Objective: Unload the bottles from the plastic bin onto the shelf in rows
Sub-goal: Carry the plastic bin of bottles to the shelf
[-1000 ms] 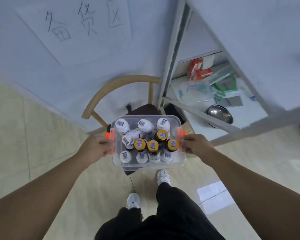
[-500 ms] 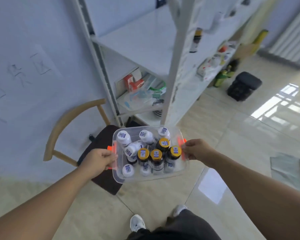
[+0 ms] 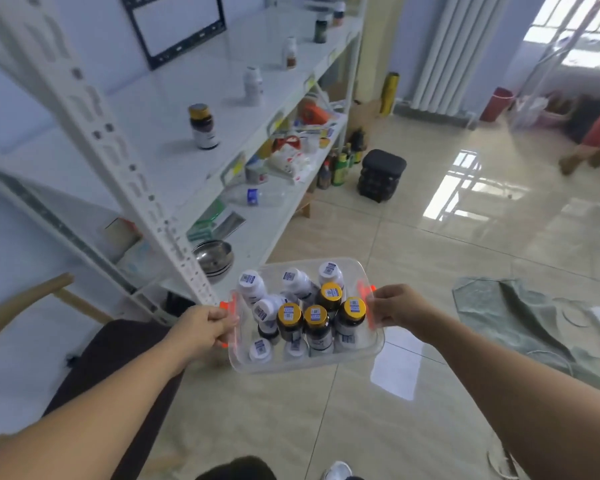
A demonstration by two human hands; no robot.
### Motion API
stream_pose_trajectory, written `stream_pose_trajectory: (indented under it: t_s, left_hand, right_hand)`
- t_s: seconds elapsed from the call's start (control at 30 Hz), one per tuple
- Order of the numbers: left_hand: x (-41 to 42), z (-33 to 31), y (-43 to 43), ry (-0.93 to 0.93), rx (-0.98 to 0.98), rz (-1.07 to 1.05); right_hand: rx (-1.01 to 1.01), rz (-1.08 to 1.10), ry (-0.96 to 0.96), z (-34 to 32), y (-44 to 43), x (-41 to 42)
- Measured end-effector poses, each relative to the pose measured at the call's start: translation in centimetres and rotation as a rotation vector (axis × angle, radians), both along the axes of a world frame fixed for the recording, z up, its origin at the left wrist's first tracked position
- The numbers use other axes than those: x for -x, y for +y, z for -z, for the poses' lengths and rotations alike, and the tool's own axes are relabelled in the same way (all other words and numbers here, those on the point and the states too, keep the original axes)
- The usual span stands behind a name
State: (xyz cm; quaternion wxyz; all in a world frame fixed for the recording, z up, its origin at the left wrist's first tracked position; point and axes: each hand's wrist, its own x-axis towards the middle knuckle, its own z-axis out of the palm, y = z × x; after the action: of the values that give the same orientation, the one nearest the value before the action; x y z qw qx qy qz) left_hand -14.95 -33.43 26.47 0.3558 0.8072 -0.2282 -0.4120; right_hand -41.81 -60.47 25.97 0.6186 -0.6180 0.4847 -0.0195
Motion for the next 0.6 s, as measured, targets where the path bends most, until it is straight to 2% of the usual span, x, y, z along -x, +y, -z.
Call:
stream_pose_trajectory:
  t_s: [0.23, 0.6]
  left_hand:
    - [0.1, -1.1, -13.1, -0.085, 0.039, 0.077]
    - [-8.4, 2.4, -36.9, -0.066, 0.092, 0.213]
  right_hand:
    - [0.030, 0.134, -0.051, -0.3, -9.5, 2.6]
    - [0.003, 0.363, -0.030, 1.4, -27.1, -0.8]
